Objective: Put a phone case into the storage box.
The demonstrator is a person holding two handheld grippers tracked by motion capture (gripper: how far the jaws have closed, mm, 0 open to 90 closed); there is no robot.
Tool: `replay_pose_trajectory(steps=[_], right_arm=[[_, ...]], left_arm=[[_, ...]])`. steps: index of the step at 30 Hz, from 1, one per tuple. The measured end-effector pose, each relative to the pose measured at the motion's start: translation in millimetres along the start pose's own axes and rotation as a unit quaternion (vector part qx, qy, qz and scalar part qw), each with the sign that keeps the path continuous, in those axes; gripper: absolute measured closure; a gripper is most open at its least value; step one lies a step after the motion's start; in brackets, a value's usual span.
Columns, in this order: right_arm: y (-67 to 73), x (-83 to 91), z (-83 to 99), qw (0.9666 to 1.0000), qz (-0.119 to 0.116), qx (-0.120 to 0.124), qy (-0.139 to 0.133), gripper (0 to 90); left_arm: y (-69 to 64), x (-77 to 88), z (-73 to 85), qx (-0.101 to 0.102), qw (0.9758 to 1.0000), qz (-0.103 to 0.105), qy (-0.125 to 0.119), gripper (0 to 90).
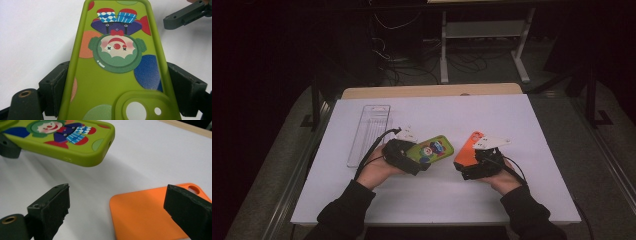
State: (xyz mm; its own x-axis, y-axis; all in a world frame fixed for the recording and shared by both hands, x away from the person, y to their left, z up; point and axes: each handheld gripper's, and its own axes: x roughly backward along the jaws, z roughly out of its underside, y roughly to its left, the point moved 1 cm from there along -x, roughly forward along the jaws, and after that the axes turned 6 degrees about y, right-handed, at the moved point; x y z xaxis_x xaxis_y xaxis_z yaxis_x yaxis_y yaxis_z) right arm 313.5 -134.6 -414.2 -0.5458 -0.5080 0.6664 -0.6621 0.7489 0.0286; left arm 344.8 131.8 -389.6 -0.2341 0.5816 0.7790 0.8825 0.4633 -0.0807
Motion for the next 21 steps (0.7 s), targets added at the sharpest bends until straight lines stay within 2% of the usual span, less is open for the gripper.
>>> replay_pose_trajectory(steps=[6,8,12,13,14,17,18,19,21], right_arm=[[5.0,-1.3,0.4,0.9985,0.033,0.044,-0.001,5.6],[7.3,-1.9,0.9,0.9968,0.048,0.065,-0.002,5.6],[12.8,-2.7,1.6,0.9935,0.069,0.09,-0.003,5.7],[13.2,-3.1,1.4,0.9925,0.072,0.098,-0.004,5.8],[14.1,-3.2,1.7,0.9917,0.076,0.104,-0.001,5.8],[17.7,-4.2,2.9,0.9873,0.092,0.129,0.003,6.0],[17.9,-4.7,3.2,0.9844,0.099,0.146,0.002,6.0],[20.0,-4.8,3.5,0.9837,0.102,0.148,0.002,6.2],[22.0,-5.4,3.7,0.9792,0.114,0.168,0.003,6.4]], left_arm=[[0.9,0.7,0.0,-0.003,1.0,0.002,0.002,14.7],[-0.8,-1.0,0.0,0.01,0.9999,0.004,-0.009,14.8],[-0.4,-0.5,0.1,0.009,0.9999,0.001,-0.011,14.8],[1.6,1.3,0.3,-0.004,1.0,-0.001,0.001,14.8],[1.2,1.0,0.3,0.0,1.0,0.0,-0.002,14.8],[1.7,1.1,0.7,-0.001,1.0,0.0,-0.001,14.8],[1.8,1.2,0.7,-0.001,1.0,0.0,-0.001,14.9],[1.8,1.2,0.6,-0.001,1.0,0.0,-0.001,14.8],[1.9,1.3,0.5,-0.002,1.0,-0.001,-0.002,14.8]])
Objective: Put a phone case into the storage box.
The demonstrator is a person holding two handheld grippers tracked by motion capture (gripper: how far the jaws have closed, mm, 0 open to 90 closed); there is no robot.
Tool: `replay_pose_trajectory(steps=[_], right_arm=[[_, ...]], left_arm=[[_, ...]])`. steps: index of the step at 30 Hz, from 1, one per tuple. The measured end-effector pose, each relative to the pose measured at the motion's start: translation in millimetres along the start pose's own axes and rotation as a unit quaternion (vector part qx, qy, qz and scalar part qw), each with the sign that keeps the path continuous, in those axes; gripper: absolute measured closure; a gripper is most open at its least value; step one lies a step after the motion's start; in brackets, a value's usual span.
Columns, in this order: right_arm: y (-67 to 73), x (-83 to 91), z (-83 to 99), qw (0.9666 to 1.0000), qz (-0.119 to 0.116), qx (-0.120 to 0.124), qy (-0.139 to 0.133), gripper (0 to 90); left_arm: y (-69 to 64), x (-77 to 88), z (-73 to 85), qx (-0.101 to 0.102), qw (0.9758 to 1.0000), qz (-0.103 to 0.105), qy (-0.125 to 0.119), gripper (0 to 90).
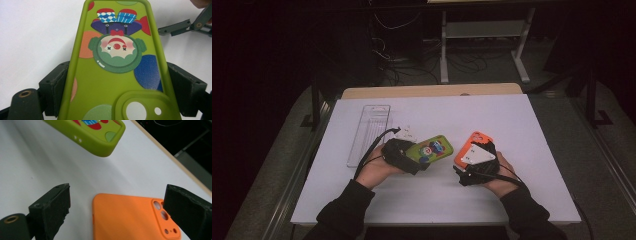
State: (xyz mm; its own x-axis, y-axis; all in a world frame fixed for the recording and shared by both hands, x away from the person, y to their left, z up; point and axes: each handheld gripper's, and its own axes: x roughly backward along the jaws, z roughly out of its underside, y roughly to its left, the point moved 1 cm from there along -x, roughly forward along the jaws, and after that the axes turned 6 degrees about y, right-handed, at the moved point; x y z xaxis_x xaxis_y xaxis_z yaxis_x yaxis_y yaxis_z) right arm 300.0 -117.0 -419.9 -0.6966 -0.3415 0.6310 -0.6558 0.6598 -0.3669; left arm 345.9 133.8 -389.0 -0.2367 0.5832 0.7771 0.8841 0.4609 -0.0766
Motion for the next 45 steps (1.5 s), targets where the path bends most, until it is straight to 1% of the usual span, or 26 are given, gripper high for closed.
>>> replay_pose_trajectory(steps=[6,7,11,12,13,18,19,20,22,26,27,28,29,30,31,32,34,35,36,38,39,40,41,42,43,45], right_arm=[[6.0,1.3,-1.2,0.9983,0.035,0.047,0.001,6.4],[6.0,1.1,-1.3,0.9969,0.046,0.064,-0.001,6.4],[9.1,1.2,-1.5,0.9931,0.068,0.095,-0.001,6.4],[10.1,0.8,-1.4,0.9917,0.074,0.106,0.001,6.4],[11.2,0.1,-1.2,0.9898,0.081,0.117,0.001,6.4],[19.0,-2.4,-0.3,0.983,0.105,0.151,-0.001,6.4],[19.9,-3.0,-0.3,0.9807,0.114,0.159,0.0,6.4],[19.2,-3.1,-0.3,0.9761,0.124,0.178,0.001,6.4],[19.5,-3.1,-0.5,0.9722,0.134,0.192,-0.002,6.4],[20.7,-2.2,-1.3,0.9646,0.153,0.215,-0.007,6.4],[20.6,-2.1,-1.2,0.9601,0.158,0.231,-0.003,6.4],[22.0,-2.1,-1.3,0.9584,0.163,0.235,-0.005,6.4],[24.1,-2.1,-1.0,0.9581,0.165,0.234,-0.005,6.4],[25.7,-2.7,-0.8,0.9563,0.169,0.238,-0.006,6.4],[25.8,-3.9,-1.1,0.9513,0.177,0.252,-0.012,6.4],[25.4,-3.7,-1.2,0.9441,0.181,0.276,-0.007,6.3],[27.4,-5.4,-0.9,0.935,0.195,0.296,-0.009,6.4],[29.4,-6.1,-0.6,0.934,0.2,0.296,-0.007,6.4],[29.5,-6.9,-1.0,0.9286,0.204,0.31,-0.007,6.4],[32.4,-7.9,-0.8,0.923,0.212,0.321,-0.009,6.4],[33.4,-8.6,-0.9,0.921,0.216,0.324,-0.012,6.5],[35.0,-8.7,-1.2,0.9174,0.219,0.332,-0.012,6.6],[36.7,-9.5,-0.6,0.918,0.22,0.33,-0.014,6.7],[37.6,-9.4,-1.3,0.9147,0.224,0.336,-0.016,6.7],[39.1,-8.8,-1.8,0.9117,0.229,0.341,-0.016,7.3],[41.2,-8.9,-3.1,0.9047,0.237,0.353,-0.024,8.7]], left_arm=[[0.5,-0.3,0.0,-0.004,1.0,0.0,0.001,14.9],[0.5,-0.3,0.0,-0.004,1.0,0.0,0.001,14.9],[0.7,-0.5,-0.1,-0.006,1.0,0.0,0.002,14.9],[1.6,-0.4,-0.4,-0.015,0.9999,-0.002,0.003,14.9],[-0.1,-1.6,-0.4,-0.004,1.0,0.0,-0.003,14.9],[-1.3,-2.8,-0.5,0.0,1.0,0.002,-0.007,14.9],[-2.2,-3.0,-0.3,0.006,0.9999,0.003,-0.007,14.9],[-1.7,-2.3,-0.2,0.002,1.0,0.004,-0.002,14.9],[-3.0,-3.1,-0.1,0.009,0.9999,0.006,-0.005,14.9],[-2.3,-2.3,0.0,0.001,1.0,0.006,0.003,14.9],[-1.8,-1.9,0.0,-0.004,1.0,0.005,0.007,14.9],[-3.5,-3.3,-0.2,0.008,0.9999,0.007,-0.002,14.9],[-3.2,-3.3,-0.2,0.005,1.0,0.007,0.0,14.9],[-3.3,-3.4,-0.2,0.004,1.0,0.007,0.0,14.9],[-3.4,-3.6,-0.2,0.005,1.0,0.007,0.0,14.9],[-3.6,-3.7,-0.3,0.005,1.0,0.007,-0.001,14.9],[-2.5,-3.9,-0.8,-0.005,1.0,0.004,-0.002,14.9],[-2.7,-3.9,-0.7,-0.004,1.0,0.004,-0.001,14.9],[-2.9,-4.1,-0.7,-0.003,1.0,0.005,-0.002,14.9],[-4.2,-4.0,-0.6,0.005,1.0,0.006,-0.001,14.9],[-4.1,-3.3,-0.5,0.002,1.0,0.005,0.002,14.9],[-3.5,-2.4,-0.6,-0.004,1.0,0.003,0.008,14.9],[-3.7,-2.6,-0.8,-0.004,1.0,0.003,0.006,14.9],[-3.7,-2.5,-0.9,-0.005,1.0,0.003,0.006,14.9],[-5.1,-3.6,-1.2,0.003,1.0,0.006,-0.002,14.9],[-4.3,-3.0,-1.2,-0.007,1.0,0.004,0.006,14.9]])
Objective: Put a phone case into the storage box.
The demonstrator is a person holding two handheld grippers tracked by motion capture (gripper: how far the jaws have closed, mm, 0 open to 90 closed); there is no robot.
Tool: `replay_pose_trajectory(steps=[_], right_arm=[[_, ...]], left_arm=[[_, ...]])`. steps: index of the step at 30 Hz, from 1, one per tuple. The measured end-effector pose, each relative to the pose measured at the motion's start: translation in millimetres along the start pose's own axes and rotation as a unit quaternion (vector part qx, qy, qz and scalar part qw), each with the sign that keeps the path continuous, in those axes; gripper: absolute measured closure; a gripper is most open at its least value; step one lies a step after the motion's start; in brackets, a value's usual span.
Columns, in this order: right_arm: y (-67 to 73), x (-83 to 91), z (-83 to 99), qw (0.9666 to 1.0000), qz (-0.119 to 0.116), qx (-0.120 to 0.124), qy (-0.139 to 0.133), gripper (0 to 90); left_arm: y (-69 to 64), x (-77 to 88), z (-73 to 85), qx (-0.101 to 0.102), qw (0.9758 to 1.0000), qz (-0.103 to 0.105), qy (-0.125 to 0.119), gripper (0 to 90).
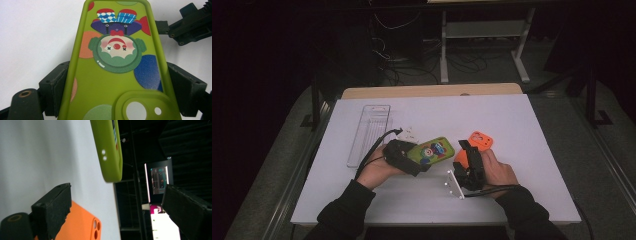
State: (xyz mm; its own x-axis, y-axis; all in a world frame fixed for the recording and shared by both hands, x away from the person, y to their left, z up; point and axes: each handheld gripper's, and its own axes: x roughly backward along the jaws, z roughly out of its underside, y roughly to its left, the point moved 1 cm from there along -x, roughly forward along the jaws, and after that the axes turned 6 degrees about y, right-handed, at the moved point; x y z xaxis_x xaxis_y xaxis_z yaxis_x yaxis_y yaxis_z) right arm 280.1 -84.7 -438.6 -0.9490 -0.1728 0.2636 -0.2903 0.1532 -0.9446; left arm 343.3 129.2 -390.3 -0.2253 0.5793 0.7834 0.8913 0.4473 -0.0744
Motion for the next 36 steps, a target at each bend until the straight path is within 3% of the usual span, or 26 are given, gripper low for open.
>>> replay_pose_trajectory(steps=[3,5,7,8,13,14,16,20,21,26,36], right_arm=[[2.4,0.6,-3.3,0.9999,0.005,0.008,-0.006,10.9],[3.8,0.6,-5.1,0.9998,0.01,0.014,-0.009,12.4],[3.6,0.1,-7.7,0.9993,0.021,0.026,-0.017,13.1],[4.4,0.8,-9.1,0.9993,0.021,0.028,-0.014,13.8],[5.8,2.7,-16.7,0.9985,0.031,0.038,-0.025,23.3],[7.0,3.2,-18.4,0.9985,0.035,0.029,-0.029,25.1],[7.3,4.0,-21.5,0.9981,0.033,0.04,-0.031,28.6],[11.3,4.8,-26.2,0.9979,0.022,0.051,-0.033,33.9],[11.1,4.9,-27.0,0.9975,0.023,0.058,-0.031,35.5],[13.4,6.0,-30.2,0.9973,0.025,0.059,-0.036,46.3],[16.6,9.4,-33.7,0.9957,0.032,0.072,-0.049,60.6]], left_arm=[[-1.9,-1.8,-0.6,0.006,1.0,0.001,-0.006,14.9],[-0.8,-0.8,-1.0,-0.008,1.0,-0.001,0.005,14.9],[-3.6,-2.5,-1.4,0.004,1.0,0.001,-0.006,14.9],[-2.4,-1.2,-1.4,-0.008,1.0,0.0,0.005,14.9],[-3.0,-1.7,-1.6,-0.013,0.9999,0.002,0.006,14.9],[-5.1,-3.2,-1.7,0.0,1.0,0.005,-0.004,14.9],[-4.6,-2.6,-1.8,-0.01,0.9999,0.004,0.004,14.8],[-6.4,-4.4,-2.1,-0.006,1.0,0.007,-0.002,14.9],[-5.5,-3.4,-2.1,-0.015,0.9999,0.007,0.006,14.9],[-7.9,-5.4,-2.3,-0.009,0.9999,0.01,0.0,14.9],[-11.3,-8.1,-3.2,-0.016,0.9998,0.012,0.001,14.9]])
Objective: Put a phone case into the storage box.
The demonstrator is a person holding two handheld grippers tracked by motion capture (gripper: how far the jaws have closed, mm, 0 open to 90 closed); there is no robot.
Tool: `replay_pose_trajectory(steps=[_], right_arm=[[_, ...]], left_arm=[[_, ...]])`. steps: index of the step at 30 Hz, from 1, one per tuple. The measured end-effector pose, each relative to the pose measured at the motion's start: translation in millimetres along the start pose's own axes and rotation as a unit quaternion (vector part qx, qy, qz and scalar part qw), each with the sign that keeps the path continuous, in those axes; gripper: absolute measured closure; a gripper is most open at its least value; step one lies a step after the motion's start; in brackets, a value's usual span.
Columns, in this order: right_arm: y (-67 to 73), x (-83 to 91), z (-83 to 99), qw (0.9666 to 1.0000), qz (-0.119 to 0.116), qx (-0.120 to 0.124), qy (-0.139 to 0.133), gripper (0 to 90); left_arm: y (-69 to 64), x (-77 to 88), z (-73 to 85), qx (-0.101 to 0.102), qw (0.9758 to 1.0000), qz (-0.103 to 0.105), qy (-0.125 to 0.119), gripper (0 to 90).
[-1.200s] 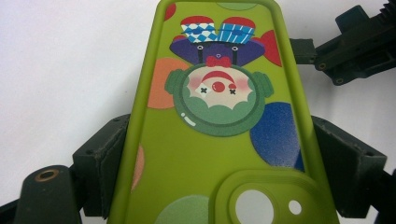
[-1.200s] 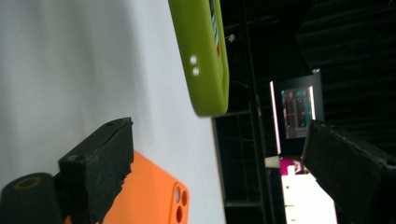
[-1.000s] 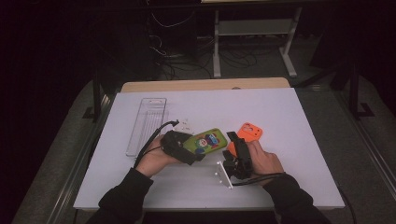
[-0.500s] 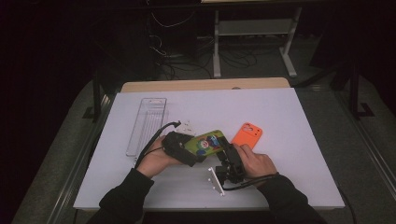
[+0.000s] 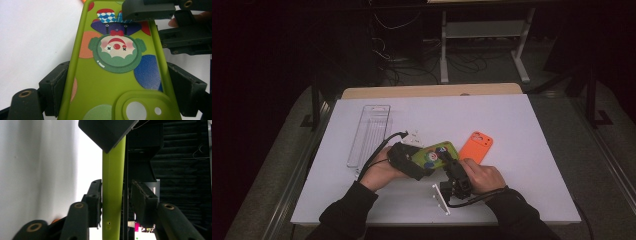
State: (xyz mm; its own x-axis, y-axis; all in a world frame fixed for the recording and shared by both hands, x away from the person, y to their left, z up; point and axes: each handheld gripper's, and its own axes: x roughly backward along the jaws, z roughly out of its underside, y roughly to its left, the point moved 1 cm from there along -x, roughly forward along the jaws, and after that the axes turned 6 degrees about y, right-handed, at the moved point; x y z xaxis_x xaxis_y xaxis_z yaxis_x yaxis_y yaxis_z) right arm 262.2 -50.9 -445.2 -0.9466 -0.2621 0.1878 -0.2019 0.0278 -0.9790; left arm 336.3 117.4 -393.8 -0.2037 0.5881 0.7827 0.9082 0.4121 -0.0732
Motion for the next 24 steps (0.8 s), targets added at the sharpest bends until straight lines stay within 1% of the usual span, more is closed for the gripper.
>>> replay_pose_trajectory(steps=[5,6,7,8,10,12,14,17,18,19,20,21,22,23,24], right_arm=[[1.2,0.9,-1.2,1.0,-0.006,0.002,-0.002,68.9],[1.6,1.1,-1.6,1.0,-0.009,0.001,-0.003,71.7],[1.1,1.6,-1.7,0.9999,-0.013,0.006,-0.004,74.0],[1.1,2.1,-1.9,0.9999,-0.013,0.006,-0.004,74.9],[0.1,2.5,-1.8,0.9999,-0.013,0.007,-0.004,75.2],[-0.1,2.8,-2.0,0.9999,-0.01,0.007,-0.001,75.5],[-0.5,2.9,-1.9,0.9999,-0.014,0.01,-0.001,75.6],[-0.8,2.7,-1.9,0.9999,-0.015,0.004,0.001,75.8],[-0.9,2.1,-1.7,1.0,-0.006,0.002,-0.002,75.8],[-1.8,2.1,-1.5,1.0,-0.004,-0.002,-0.002,75.9],[-2.7,2.1,-1.2,1.0,-0.004,-0.005,-0.003,75.9],[-3.5,1.9,-0.9,1.0,-0.004,-0.007,0.001,75.9],[-3.9,1.8,-0.1,0.9999,-0.006,-0.01,0.006,75.9],[-4.4,1.1,0.8,0.9999,-0.005,-0.01,0.005,75.9],[-4.4,0.7,1.7,0.9998,-0.011,-0.017,0.008,75.9]], left_arm=[[0.2,0.4,-0.2,0.0,1.0,-0.001,-0.001,14.9],[0.4,0.5,-0.2,0.0,1.0,0.0,-0.001,14.8],[0.3,0.8,-0.3,0.003,1.0,0.001,-0.002,14.8],[2.0,1.9,-0.1,-0.003,1.0,0.004,0.004,14.8],[1.5,2.0,-0.3,0.0,1.0,0.006,-0.001,14.7],[1.5,1.9,-0.4,0.0,1.0,0.006,0.0,14.7],[1.9,1.4,-0.1,0.0,1.0,0.006,-0.001,14.5],[1.1,0.4,1.2,0.012,0.9997,0.01,-0.019,13.8],[1.4,1.0,1.4,0.014,0.9996,0.009,-0.024,13.4],[1.7,1.5,1.5,0.02,0.9993,0.012,-0.03,12.8],[2.2,2.3,1.2,0.026,0.9989,0.019,-0.034,11.1],[4.7,4.8,1.3,0.019,0.9991,0.022,-0.029,7.5],[4.9,6.0,1.2,0.026,0.9986,0.028,-0.037,5.3],[6.3,7.8,1.4,0.025,0.9985,0.026,-0.04,3.2],[7.7,9.4,1.8,0.025,0.9985,0.025,-0.043,1.7]])
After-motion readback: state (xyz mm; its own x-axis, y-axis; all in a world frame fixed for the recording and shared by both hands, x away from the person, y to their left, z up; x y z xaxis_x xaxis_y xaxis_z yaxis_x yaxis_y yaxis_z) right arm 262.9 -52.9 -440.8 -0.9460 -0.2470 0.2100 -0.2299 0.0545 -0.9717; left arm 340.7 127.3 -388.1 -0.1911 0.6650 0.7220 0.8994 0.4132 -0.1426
